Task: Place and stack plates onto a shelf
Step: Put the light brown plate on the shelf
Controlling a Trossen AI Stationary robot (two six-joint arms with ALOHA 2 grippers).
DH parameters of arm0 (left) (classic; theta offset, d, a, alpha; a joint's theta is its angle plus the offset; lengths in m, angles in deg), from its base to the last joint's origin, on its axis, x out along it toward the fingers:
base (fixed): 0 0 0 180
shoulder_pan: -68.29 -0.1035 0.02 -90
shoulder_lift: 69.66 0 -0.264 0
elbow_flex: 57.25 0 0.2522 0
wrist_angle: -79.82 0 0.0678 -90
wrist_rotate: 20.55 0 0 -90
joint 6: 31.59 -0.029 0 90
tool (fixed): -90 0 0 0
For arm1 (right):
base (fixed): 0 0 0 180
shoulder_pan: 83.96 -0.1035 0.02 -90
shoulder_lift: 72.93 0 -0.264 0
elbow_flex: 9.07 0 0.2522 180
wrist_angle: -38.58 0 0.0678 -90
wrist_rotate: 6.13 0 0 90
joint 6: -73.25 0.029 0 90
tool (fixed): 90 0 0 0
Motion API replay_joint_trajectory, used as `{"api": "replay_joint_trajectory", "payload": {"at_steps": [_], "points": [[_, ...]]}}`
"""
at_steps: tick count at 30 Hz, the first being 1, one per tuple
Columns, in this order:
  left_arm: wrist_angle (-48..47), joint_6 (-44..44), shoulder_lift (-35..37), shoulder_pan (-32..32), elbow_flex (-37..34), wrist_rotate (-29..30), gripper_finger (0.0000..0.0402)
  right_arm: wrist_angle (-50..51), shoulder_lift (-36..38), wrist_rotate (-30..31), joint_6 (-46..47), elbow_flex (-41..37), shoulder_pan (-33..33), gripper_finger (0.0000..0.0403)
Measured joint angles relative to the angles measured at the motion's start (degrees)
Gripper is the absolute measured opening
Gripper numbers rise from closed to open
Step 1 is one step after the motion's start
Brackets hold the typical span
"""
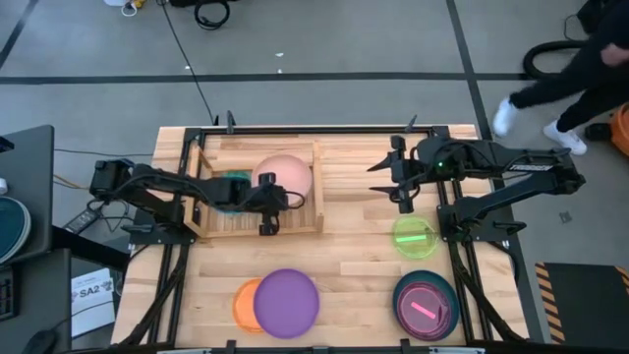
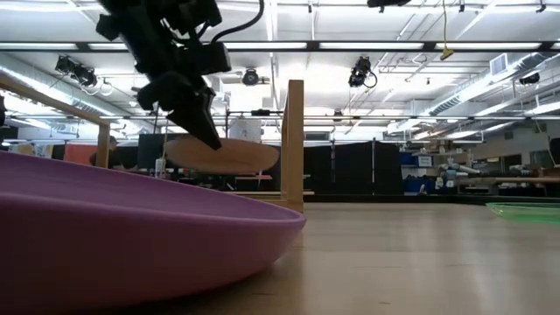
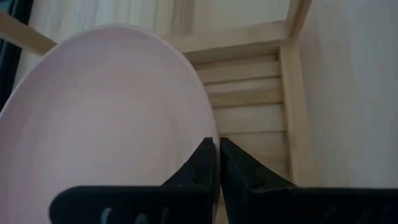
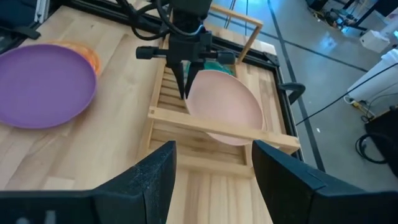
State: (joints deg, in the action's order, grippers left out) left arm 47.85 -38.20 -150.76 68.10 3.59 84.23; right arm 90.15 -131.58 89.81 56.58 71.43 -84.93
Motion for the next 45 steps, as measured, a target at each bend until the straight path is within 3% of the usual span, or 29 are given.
{"api": "replay_joint_trajectory", "payload": {"at_steps": [13, 28, 45], "points": [[9.9, 0.1, -0.4, 0.0, -5.6, -2.0, 0.0015, 0.0, -1.8, 0.0, -0.4, 0.0, 0.0, 0.0215], [12.9, -0.3, -9.2, 0.0, -6.2, -3.2, 0.0017, 0.0, -1.9, 0.0, -0.4, 0.0, 0.0, 0.0215], [13.7, 0.0, -10.0, 0.0, -6.2, -3.6, 0.0076, 0.0, -1.9, 0.0, -0.4, 0.0, 0.0, 0.0215]]}}
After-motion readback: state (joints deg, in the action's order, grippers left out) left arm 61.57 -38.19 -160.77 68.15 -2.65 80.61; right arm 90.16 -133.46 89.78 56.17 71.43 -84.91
